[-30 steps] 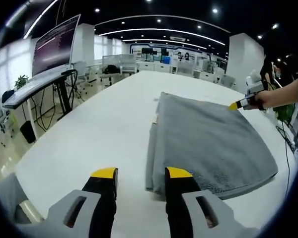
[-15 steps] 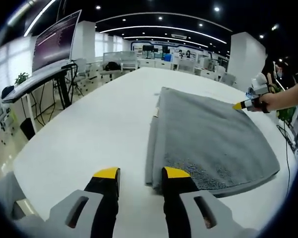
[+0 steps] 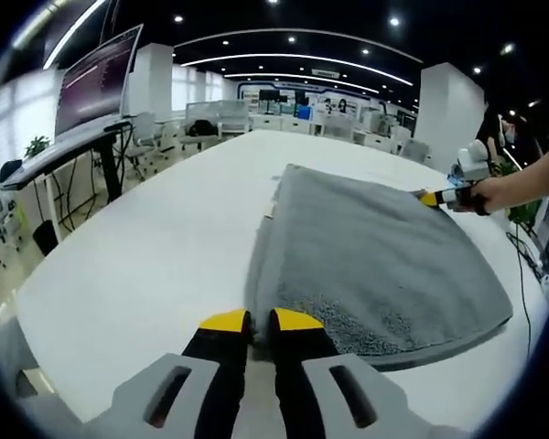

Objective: Fold the towel on the table until its edges align and the towel forms a compact rectangular stack.

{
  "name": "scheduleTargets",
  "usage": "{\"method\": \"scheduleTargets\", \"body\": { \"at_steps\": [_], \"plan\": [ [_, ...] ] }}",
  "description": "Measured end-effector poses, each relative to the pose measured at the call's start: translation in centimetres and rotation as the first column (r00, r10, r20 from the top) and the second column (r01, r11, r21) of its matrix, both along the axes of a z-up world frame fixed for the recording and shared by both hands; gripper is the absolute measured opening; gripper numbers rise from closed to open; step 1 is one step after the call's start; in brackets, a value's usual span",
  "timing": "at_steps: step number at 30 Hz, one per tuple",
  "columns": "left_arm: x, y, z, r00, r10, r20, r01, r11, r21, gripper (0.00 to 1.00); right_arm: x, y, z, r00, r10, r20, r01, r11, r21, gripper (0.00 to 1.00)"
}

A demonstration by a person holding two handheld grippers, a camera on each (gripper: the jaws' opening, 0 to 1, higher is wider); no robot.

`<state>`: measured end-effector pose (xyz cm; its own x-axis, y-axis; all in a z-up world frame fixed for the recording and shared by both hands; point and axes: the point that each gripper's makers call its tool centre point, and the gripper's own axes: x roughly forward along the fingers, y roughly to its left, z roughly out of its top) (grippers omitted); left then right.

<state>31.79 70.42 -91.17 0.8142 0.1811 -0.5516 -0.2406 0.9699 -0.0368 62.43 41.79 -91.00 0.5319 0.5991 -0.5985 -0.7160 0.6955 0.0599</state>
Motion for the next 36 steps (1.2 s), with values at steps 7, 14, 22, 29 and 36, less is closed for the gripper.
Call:
{"method": "scheduleTargets", "body": {
  "at_steps": [7,14,22,29,36],
  "plan": [
    [0.1,-0.4,0.1,0.998,-0.043,-0.035,0.043,0.999,0.005,0.07,-0.5,0.3,0.2,0.996,0.078,0.044,-0.075,0.995,-0.068,0.07],
    [0.1,-0.8,0.1,0.998,-0.041,-0.04,0.042,0.999,0.022,0.06,0.0,0.2,-0.1,0.987,0.138,0.077,-0.128,0.985,-0.119,0.06],
    [0.7,-1.9,0.1,0.993,-0.096,-0.061,0.1,0.993,0.058,0.06,0.8,-2.1,-0.4,0.992,0.113,0.062,-0.105,0.988,-0.116,0.06],
    [1.7,-3.9,-0.2,0.98,-0.182,-0.082,0.186,0.981,0.055,0.06,1.0,-5.6,-0.6,0.995,0.079,0.055,-0.071,0.989,-0.128,0.06],
    [2.3,-7.4,-0.3,0.962,-0.258,-0.089,0.263,0.963,0.051,0.06,0.8,-9.9,-0.7,0.999,0.014,0.047,-0.008,0.992,-0.128,0.06]
  ]
}}
